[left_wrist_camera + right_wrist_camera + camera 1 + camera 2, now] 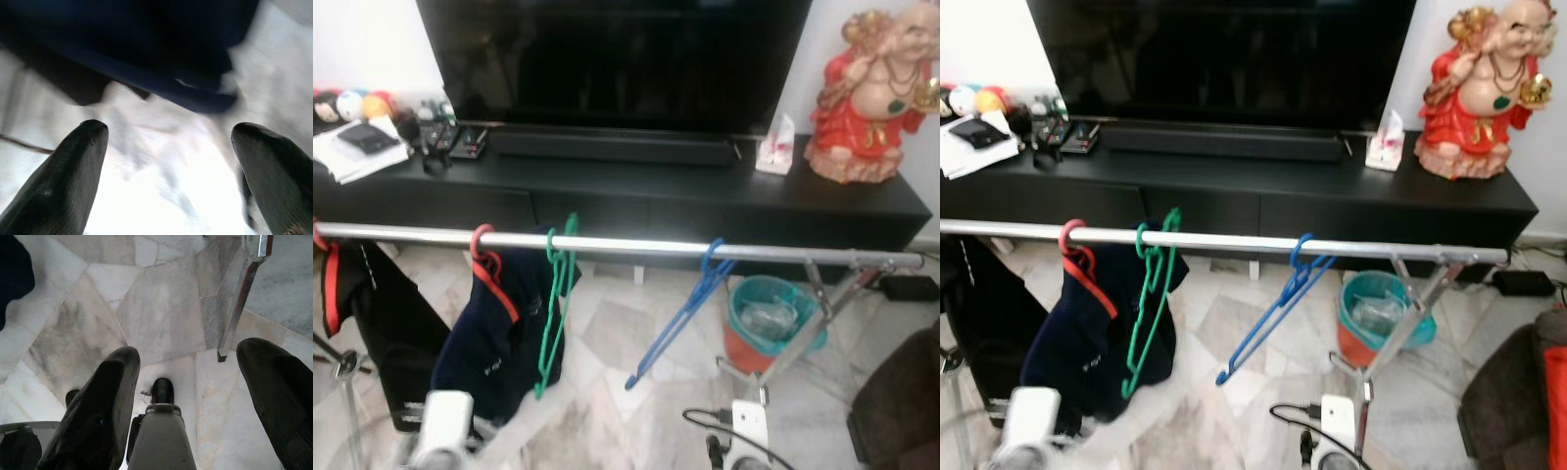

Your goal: Hang hanger

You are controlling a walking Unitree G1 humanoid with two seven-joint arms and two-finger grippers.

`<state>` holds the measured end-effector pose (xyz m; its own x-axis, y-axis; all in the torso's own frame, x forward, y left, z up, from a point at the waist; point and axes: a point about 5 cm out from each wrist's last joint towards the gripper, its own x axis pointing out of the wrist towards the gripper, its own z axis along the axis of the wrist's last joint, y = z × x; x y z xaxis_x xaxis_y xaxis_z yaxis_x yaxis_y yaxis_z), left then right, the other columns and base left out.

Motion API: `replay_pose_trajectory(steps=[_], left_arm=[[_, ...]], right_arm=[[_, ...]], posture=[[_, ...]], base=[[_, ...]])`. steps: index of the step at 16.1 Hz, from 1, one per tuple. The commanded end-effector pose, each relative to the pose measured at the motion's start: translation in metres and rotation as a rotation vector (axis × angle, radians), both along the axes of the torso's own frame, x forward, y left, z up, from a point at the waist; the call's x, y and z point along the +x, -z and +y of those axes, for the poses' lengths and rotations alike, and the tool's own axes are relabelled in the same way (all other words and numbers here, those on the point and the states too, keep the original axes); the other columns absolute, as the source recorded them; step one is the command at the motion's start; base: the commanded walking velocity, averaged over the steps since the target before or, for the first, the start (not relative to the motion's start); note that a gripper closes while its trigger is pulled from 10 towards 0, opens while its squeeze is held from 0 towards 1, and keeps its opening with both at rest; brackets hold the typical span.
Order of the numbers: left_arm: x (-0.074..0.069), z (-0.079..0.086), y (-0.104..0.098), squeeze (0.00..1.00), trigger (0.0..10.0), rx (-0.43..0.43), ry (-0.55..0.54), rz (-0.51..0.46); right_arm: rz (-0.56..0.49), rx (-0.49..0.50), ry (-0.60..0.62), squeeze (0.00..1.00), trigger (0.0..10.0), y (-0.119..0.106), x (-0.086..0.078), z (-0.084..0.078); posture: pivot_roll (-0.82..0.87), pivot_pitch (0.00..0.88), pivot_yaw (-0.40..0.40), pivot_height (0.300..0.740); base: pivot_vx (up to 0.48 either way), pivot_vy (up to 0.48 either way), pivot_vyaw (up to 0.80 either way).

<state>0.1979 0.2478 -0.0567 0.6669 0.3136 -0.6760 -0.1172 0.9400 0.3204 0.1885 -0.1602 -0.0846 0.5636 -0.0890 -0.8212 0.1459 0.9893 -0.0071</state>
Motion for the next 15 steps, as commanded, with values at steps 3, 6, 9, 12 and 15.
replay_pose_trajectory(steps=[3, 6, 9, 12, 15], left_arm=[[0.001, -0.017, 0.008, 0.0, 10.0, -0.049, 0.097, 0.05], [0.0, -0.027, 0.013, 0.0, 10.0, -0.068, 0.176, 0.103], [-0.002, -0.032, 0.016, 0.0, 10.0, -0.079, 0.199, 0.13], [-0.006, -0.032, 0.018, 0.0, 10.0, -0.093, 0.17, 0.142], [-0.01, -0.032, 0.02, 0.0, 10.0, -0.101, 0.151, 0.153]], right_arm=[[0.011, 0.004, 0.015, 0.0, 10.0, 0.002, -0.003, 0.0], [0.014, 0.006, 0.038, 0.0, 10.0, 0.003, -0.006, 0.001], [0.011, 0.003, 0.044, 0.0, 10.0, 0.003, -0.006, 0.0], [0.008, -0.019, 0.064, 0.0, 10.0, 0.003, -0.013, -0.029], [0.013, -0.027, 0.061, 0.0, 10.0, 0.004, -0.016, -0.036]], posture=[[0.03, 0.0, 0.0, 0.74], [0.02, 0.0, 0.014, 0.74], [0.01, 0.0, 0.015, 0.74], [0.0, 0.0, 0.015, 0.74], [0.01, 0.0, 0.001, 0.74]], base=[[0.0, 0.0, 0.0], [0.0, 0.0, 0.0], [0.0, 0.0, 0.0], [0.0, 0.0, 0.0], [0.0, 0.0, 0.0]])
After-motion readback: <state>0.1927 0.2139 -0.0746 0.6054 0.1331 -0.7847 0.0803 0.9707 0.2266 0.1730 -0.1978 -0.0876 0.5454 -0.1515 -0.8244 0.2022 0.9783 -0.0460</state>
